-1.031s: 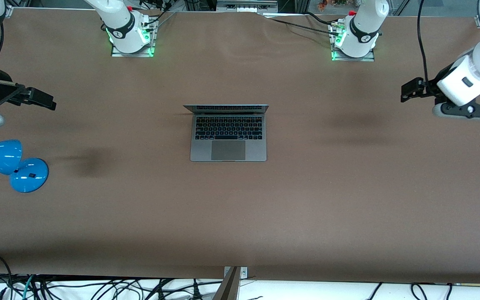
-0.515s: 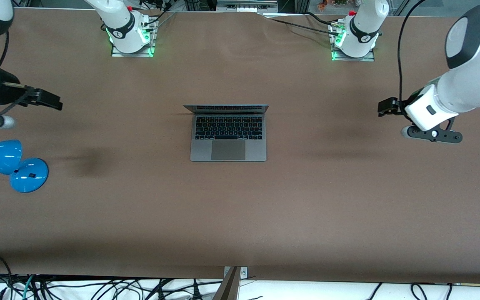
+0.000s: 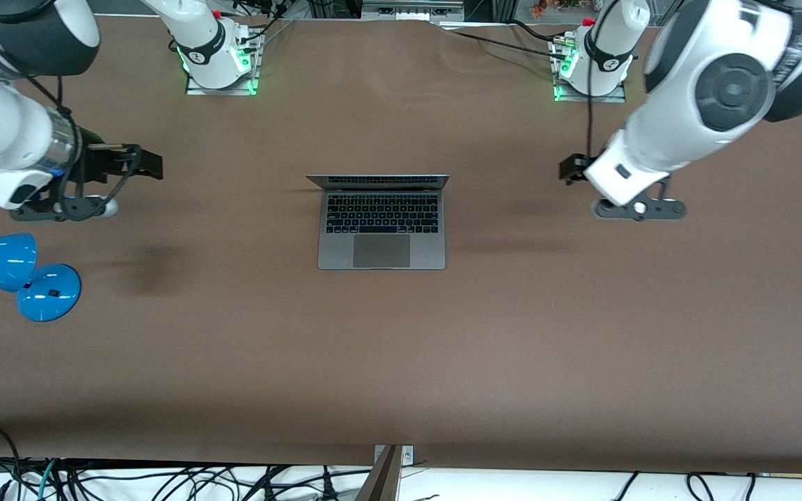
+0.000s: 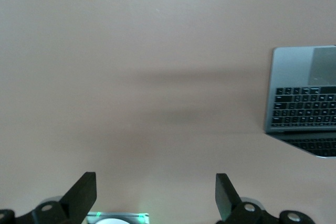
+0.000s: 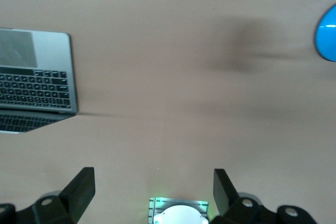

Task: Close laptop with both arms from behind
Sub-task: 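Bring both grippers behind the laptop screen on either side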

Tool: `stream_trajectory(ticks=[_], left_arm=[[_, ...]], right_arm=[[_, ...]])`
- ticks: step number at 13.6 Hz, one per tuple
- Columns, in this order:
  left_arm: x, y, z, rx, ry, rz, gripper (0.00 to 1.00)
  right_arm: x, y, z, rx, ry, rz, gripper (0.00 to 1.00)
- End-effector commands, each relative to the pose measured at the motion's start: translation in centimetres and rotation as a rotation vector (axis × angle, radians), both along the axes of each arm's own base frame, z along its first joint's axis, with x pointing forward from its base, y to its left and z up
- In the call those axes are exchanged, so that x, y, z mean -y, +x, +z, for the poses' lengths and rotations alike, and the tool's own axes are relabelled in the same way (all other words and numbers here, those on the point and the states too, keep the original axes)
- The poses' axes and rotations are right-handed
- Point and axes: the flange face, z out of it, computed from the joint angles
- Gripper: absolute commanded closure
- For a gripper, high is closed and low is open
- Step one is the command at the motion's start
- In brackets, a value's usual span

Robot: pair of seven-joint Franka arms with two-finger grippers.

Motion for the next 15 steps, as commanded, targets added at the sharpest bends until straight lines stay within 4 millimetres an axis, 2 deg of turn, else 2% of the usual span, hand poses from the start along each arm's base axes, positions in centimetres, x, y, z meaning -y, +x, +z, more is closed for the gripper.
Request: stream_trajectory(ticks=[1,3,5,7,9,11,13,15], left_arm=[[2.5,-0.2,-0.9,-0.056,-0.045,0.070,0.00],[3.9,-0.5,-2.6,-0.149,-0.099,0.167,0.00],[7.8,-2.1,-4.2,-0.191,-0.067,0.204,0.00],[10.1,-2.9,-5.1,-0.202,-0.042,0.230,0.00],[11.4,-3.7,-5.4,-0.208,-0.038,0.208,0.00],[13.1,-4.9,-5.5,-0.223,-0.047,0.185,0.00],[14.4,-5.8,-5.5,-0.224,-0.033,0.192,0.00],[15.5,-6.5,-4.9,-0.229,-0.038,0.215,0.10]], right_arm=[[-4.7,-1.4,0.1,0.005,0.005,-0.002,0.00],[-7.7,-1.5,-1.1,0.006,0.008,0.005,0.00],[-10.1,-1.9,-1.9,-0.006,0.019,0.021,0.00],[-12.5,-2.8,-2.2,-0.011,0.001,-0.021,0.00],[-16.1,-3.9,-2.8,-0.005,0.008,0.002,0.00],[-19.0,-4.7,-4.4,-0.037,0.018,-0.014,0.00],[-21.0,-5.3,-6.0,-0.093,0.045,-0.072,0.00],[-22.0,-5.7,-7.0,-0.129,0.055,-0.100,0.02]])
